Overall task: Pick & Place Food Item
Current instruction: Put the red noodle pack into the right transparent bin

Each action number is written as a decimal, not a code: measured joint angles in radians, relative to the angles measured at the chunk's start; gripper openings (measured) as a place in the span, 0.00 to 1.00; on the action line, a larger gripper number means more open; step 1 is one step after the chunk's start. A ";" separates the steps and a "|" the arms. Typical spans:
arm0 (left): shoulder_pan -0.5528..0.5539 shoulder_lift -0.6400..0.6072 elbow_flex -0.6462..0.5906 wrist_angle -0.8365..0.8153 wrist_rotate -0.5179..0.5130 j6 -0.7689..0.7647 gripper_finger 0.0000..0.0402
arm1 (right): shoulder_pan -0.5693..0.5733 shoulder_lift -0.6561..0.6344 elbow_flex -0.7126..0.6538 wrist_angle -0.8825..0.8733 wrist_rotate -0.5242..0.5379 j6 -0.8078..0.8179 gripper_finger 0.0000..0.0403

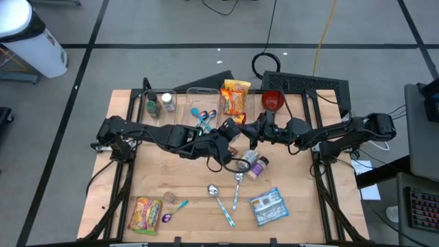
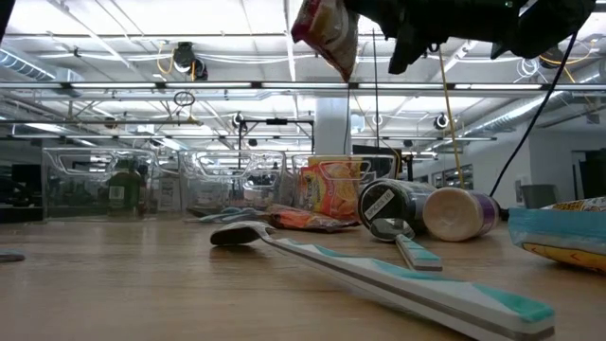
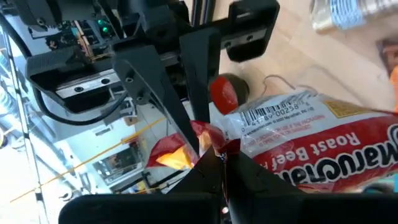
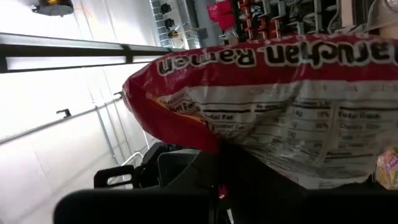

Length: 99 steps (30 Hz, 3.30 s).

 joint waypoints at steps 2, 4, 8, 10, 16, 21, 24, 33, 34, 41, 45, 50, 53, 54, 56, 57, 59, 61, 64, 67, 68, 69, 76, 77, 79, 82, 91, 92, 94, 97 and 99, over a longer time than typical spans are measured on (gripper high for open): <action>0.000 0.000 0.000 0.004 0.012 -0.037 0.03 | 0.000 0.000 0.000 0.002 -0.017 -0.026 0.01; 0.000 0.000 0.000 0.019 0.015 -0.085 0.05 | 0.000 0.000 0.000 0.006 -0.035 -0.044 0.01; 0.005 -0.006 0.000 0.036 0.017 -0.176 0.09 | -0.002 0.000 0.000 0.008 -0.048 -0.078 0.00; 0.012 -0.013 0.000 0.038 0.020 -0.235 0.13 | -0.012 0.000 0.000 0.008 -0.055 -0.105 0.00; 0.038 -0.058 0.000 0.029 0.020 -0.478 0.28 | -0.084 0.000 0.000 0.016 -0.139 -0.155 0.00; 0.055 -0.112 0.000 0.031 0.036 -0.716 0.40 | -0.145 0.000 0.000 0.039 -0.212 -0.190 0.00; 0.066 -0.145 0.000 0.030 0.050 -0.847 0.46 | -0.186 -0.005 0.000 0.046 -0.269 -0.208 0.00; 0.142 -0.265 0.000 0.030 0.386 -1.143 0.50 | -0.258 -0.009 0.165 -0.197 -0.604 -0.438 0.00; 0.160 -0.276 0.000 0.032 0.449 -1.170 0.50 | -0.258 -0.009 0.202 -0.286 -0.649 -0.488 0.00; 0.280 -0.309 0.000 0.033 0.853 -1.263 0.48 | -0.254 -0.008 0.513 -1.049 -0.778 -1.031 0.00; 0.327 -0.291 0.000 0.032 1.001 -1.275 0.49 | -0.254 -0.007 0.679 -1.391 -0.683 -1.307 0.00; 0.375 -0.228 -0.001 0.054 1.092 -1.239 0.48 | -0.243 0.003 0.825 -1.660 -0.514 -1.535 0.00; 0.404 -0.188 -0.001 0.114 1.150 -1.217 0.47 | -0.221 0.003 0.857 -1.711 -0.434 -1.608 0.00; 0.414 -0.177 -0.001 0.129 1.164 -1.211 0.46 | -0.212 0.004 0.857 -1.721 -0.416 -1.619 0.00; 0.429 -0.154 -0.001 0.164 1.175 -1.196 0.45 | -0.196 0.007 0.857 -1.738 -0.392 -1.634 0.00; 0.434 -0.142 -0.001 0.179 1.176 -1.189 0.45 | -0.186 0.008 0.856 -1.739 -0.383 -1.641 0.00; 0.447 -0.127 -0.001 0.202 1.181 -1.186 0.44 | -0.170 0.008 0.856 -1.741 -0.382 -1.651 0.00; 0.455 -0.114 -0.001 0.223 1.204 -1.182 0.44 | -0.156 0.016 0.856 -1.729 -0.382 -1.652 0.00; 0.465 -0.104 -0.001 0.208 1.224 -1.163 0.44 | -0.144 0.021 0.855 -1.723 -0.361 -1.651 0.00; 0.464 -0.091 0.000 0.202 1.252 -1.158 0.44 | -0.143 0.017 0.855 -1.715 -0.356 -1.659 0.00; 0.464 -0.083 0.000 0.204 1.258 -1.160 0.44 | -0.143 0.017 0.855 -1.715 -0.356 -1.659 0.00; 0.462 -0.076 0.000 0.212 1.263 -1.158 0.44 | -0.143 0.018 0.855 -1.712 -0.356 -1.659 0.00; 0.452 -0.024 0.000 0.203 1.270 -1.151 0.44 | -0.143 0.018 0.855 -1.681 -0.358 -1.660 0.00; 0.452 -0.018 0.000 0.205 1.270 -1.148 0.44 | -0.143 0.018 0.855 -1.681 -0.358 -1.660 0.00; 0.455 -0.016 0.000 0.202 1.267 -1.147 0.44 | -0.143 0.018 0.855 -1.681 -0.358 -1.663 0.00; 0.458 -0.016 0.000 0.199 1.242 -1.131 0.44 | -0.143 0.018 0.855 -1.678 -0.356 -1.663 0.00; 0.465 -0.016 0.000 0.155 1.195 -1.106 0.37 | -0.143 0.018 0.855 -1.678 -0.359 -1.674 0.00; 0.464 -0.016 0.000 0.153 1.188 -1.105 0.34 | -0.145 0.018 0.855 -1.678 -0.360 -1.675 0.00; 0.464 -0.016 0.000 0.153 1.188 -1.104 0.26 | -0.146 0.018 0.855 -1.679 -0.360 -1.674 0.00; 0.467 -0.016 0.000 0.151 1.190 -1.104 0.13 | -0.147 0.018 0.855 -1.680 -0.358 -1.675 0.00; 0.469 -0.016 0.000 0.151 1.195 -1.104 0.05 | -0.147 0.018 0.855 -1.680 -0.356 -1.674 0.00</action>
